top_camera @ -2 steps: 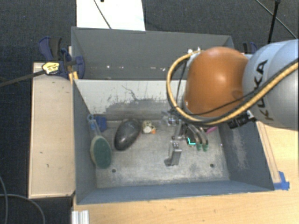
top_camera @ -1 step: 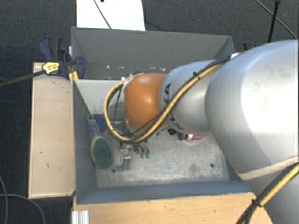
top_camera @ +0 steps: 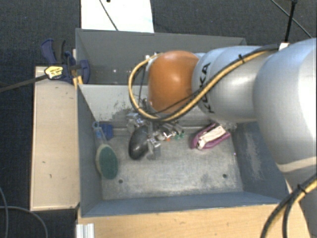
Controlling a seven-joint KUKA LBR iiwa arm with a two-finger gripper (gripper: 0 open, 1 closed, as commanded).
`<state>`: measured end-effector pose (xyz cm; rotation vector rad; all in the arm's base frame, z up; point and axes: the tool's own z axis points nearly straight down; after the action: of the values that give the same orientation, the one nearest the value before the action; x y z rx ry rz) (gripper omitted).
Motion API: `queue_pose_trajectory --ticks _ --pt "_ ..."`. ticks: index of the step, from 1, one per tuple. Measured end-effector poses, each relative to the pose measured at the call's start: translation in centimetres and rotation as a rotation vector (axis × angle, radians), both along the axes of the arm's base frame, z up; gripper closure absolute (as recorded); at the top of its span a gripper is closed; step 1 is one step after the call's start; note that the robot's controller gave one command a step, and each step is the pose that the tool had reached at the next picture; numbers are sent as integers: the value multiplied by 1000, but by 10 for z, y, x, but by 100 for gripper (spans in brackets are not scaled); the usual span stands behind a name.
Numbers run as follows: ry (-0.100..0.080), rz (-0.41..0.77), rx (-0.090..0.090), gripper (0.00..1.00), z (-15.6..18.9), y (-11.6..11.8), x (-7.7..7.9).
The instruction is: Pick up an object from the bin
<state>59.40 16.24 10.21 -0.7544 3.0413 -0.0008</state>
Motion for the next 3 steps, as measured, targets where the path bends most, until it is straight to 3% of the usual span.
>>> queue_pose_trajectory --ticks 1,2,3 --pt "4 236 -1 0 -1 -19 -3" --pt "5 510 -2 0 -31 -12 -2" --pt "3 503 -1 0 -30 -12 -1"
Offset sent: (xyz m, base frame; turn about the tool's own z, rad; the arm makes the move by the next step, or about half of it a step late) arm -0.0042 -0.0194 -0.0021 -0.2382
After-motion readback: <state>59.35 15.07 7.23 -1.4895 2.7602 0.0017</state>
